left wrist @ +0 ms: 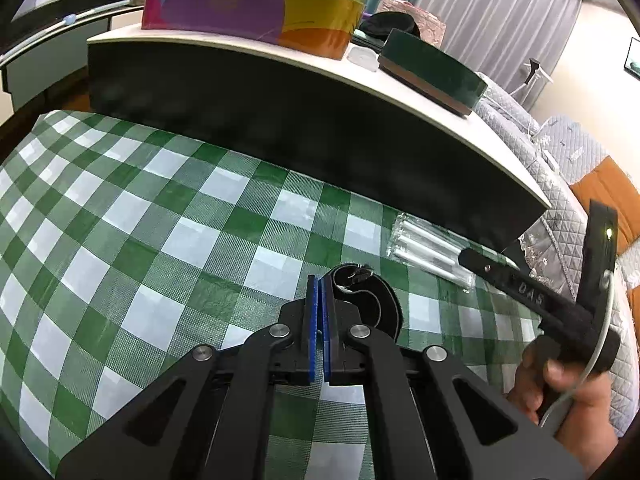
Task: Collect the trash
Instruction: 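Carry the black hair tie and clear tubes over the pink bin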
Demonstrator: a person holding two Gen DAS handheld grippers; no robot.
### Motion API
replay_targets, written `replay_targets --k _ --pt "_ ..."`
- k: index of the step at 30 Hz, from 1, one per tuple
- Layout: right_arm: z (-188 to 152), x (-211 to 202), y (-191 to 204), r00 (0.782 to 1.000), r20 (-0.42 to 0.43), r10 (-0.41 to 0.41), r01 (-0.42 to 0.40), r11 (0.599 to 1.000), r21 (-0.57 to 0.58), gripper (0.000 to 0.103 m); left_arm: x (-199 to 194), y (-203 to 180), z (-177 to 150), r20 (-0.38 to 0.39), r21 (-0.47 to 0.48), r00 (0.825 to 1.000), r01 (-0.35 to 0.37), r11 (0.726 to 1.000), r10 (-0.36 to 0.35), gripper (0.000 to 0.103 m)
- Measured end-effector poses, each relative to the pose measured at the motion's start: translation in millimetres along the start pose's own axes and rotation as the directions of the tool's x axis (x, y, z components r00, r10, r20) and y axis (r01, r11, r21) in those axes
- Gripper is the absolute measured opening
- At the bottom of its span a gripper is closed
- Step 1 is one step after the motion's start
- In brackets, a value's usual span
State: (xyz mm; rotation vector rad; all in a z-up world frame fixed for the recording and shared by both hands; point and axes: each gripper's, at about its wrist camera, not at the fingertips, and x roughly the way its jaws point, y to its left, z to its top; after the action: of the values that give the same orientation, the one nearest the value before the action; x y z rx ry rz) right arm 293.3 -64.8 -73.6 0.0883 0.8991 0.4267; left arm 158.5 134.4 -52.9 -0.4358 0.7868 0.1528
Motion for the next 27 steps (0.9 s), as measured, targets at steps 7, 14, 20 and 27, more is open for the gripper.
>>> replay_targets --k 7,14,20,27 --pt "1 9 13 0.999 -0.034 0.027 -0.029 0.996 -0.078 0.017 -1 3 0 -0.002 -0.002 1.000 -0.003 1.000 0.003 0.001" --pt "-13 -24 18 0.998 0.013 0.063 -0.061 0.995 -0.084 0.000 -10 -5 -2 0.008 0.012 1.000 0.002 1.000 -0.003 0.001" --pt "-27 -68 13 0.995 0.073 0.060 -0.055 0.996 -0.071 0.000 -22 -19 -10 0.014 0.050 1.000 0.009 0.999 -0.010 0.002" --pt "-43 -118 11 0.991 0.128 0.029 -0.019 0.996 -0.083 0.000 -43 -43 -21 0.035 0.114 0.999 0.019 0.993 -0.023 0.002"
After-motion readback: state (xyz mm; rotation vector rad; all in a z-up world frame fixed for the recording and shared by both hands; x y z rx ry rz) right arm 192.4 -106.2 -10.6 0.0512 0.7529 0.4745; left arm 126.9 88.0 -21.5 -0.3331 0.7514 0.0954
